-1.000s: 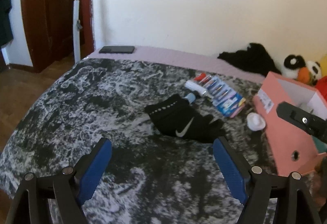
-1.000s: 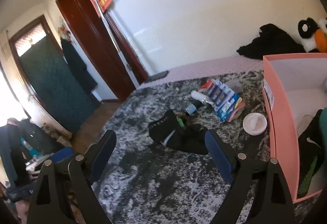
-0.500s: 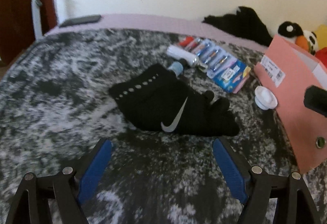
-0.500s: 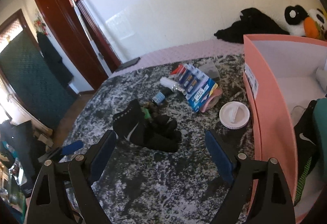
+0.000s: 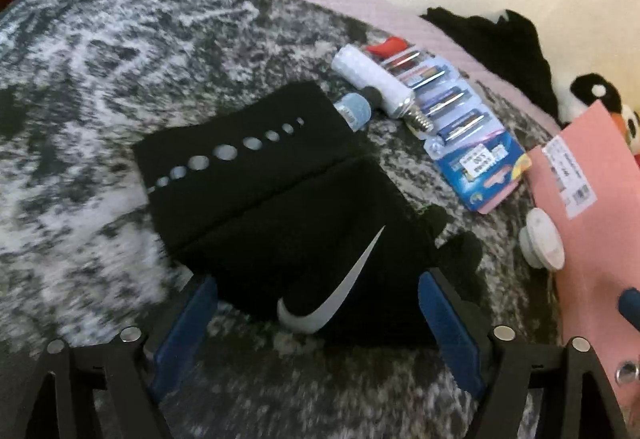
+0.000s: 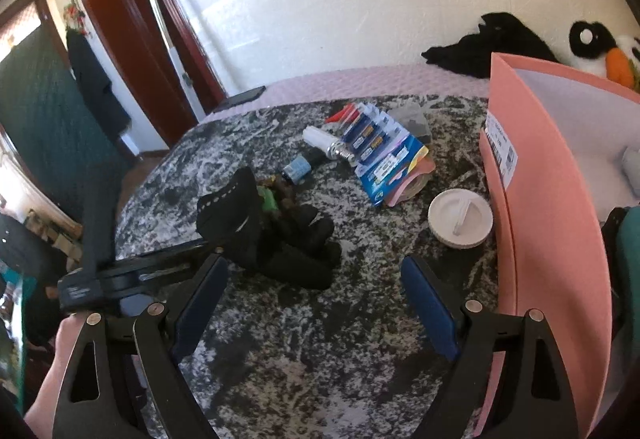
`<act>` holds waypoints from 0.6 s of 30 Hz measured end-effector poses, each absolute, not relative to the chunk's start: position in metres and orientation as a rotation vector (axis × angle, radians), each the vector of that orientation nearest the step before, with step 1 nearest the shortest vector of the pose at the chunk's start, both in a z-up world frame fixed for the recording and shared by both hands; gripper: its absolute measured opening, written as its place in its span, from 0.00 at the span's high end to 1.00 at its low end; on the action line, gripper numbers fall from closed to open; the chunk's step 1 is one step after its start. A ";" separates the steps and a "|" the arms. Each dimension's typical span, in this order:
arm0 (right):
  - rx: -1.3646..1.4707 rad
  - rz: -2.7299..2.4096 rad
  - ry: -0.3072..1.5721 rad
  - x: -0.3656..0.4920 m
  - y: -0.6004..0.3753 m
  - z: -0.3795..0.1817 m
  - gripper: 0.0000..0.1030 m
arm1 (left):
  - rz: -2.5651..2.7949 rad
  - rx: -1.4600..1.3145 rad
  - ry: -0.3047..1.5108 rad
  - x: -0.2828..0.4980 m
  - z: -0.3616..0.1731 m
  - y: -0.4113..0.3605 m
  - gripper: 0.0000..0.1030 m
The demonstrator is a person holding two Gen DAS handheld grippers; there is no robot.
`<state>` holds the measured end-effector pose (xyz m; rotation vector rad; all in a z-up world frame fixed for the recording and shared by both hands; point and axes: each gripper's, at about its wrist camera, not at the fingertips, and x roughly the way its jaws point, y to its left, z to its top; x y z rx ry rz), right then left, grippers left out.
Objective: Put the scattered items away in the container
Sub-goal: 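Grasp the black cloth with the left gripper while the right grasps the brown bead bracelet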
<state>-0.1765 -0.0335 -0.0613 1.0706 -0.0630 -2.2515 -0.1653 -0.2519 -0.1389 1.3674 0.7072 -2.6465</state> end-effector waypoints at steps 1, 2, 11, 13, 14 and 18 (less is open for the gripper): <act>1.071 -2.251 -0.066 -0.177 -0.033 -0.062 0.12 | -2.650 1.368 0.725 -0.170 -0.143 -0.251 0.13; 1.071 -2.253 -0.068 -0.178 -0.034 -0.063 0.12 | -2.652 1.365 0.734 -0.173 -0.146 -0.251 0.14; 1.033 -2.244 0.007 -0.175 -0.052 -0.070 0.26 | -2.603 1.312 0.738 -0.152 -0.128 -0.264 0.74; 1.052 -2.215 -0.027 -0.178 -0.055 -0.072 0.26 | -2.595 1.307 0.717 -0.141 -0.121 -0.270 0.74; 1.064 -2.196 -0.046 -0.180 -0.058 -0.074 0.26 | -2.589 1.304 0.696 -0.136 -0.119 -0.273 0.74; 1.139 -2.102 -0.179 -0.198 -0.075 -0.087 0.26 | -2.547 1.303 0.640 -0.119 -0.115 -0.293 0.74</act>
